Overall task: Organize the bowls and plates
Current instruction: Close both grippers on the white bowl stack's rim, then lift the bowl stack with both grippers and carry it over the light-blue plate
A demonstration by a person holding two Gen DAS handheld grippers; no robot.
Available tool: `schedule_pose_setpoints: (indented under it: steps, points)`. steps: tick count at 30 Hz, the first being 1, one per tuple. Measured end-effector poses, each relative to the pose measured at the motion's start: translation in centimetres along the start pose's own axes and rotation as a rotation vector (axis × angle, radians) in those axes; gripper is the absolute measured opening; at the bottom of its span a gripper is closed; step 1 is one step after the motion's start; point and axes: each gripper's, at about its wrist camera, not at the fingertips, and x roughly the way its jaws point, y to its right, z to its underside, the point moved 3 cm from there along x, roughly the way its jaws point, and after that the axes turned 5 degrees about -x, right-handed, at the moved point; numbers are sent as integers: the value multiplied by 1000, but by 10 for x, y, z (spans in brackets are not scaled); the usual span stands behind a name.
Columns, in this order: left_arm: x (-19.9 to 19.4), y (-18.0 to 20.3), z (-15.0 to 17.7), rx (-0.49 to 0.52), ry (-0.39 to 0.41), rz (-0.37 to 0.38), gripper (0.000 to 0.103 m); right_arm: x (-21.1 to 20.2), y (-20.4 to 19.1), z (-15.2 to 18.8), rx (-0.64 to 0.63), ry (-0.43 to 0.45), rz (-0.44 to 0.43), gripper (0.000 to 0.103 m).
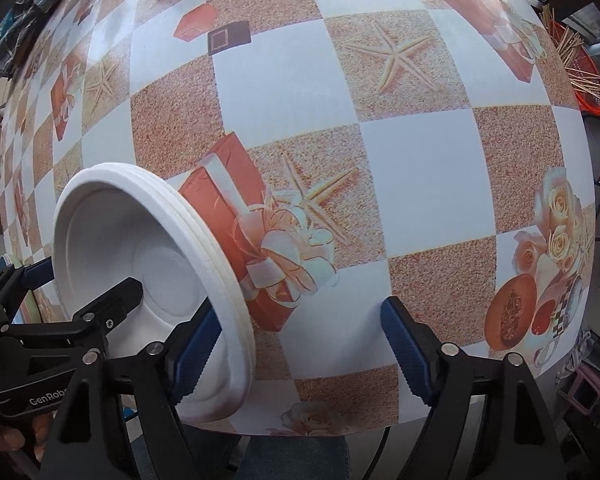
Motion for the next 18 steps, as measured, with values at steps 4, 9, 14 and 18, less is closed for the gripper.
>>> schedule_pose_setpoints:
  steps: [4,9,14,18]
  points:
    - [-6,16,2,40,1,21,62,2,-11,-2,41,-14,-95,24]
    - [-6,11,9,37,-5,65,37,1,-31,2,-8,-37,-56,25]
    - [-4,-28,34,6,-3,42,38,10,-74,10,-92,-77,-46,26]
    - [-3,-65,56,-62,-8,34,38,20,-115,20,-151,-102,-55,27]
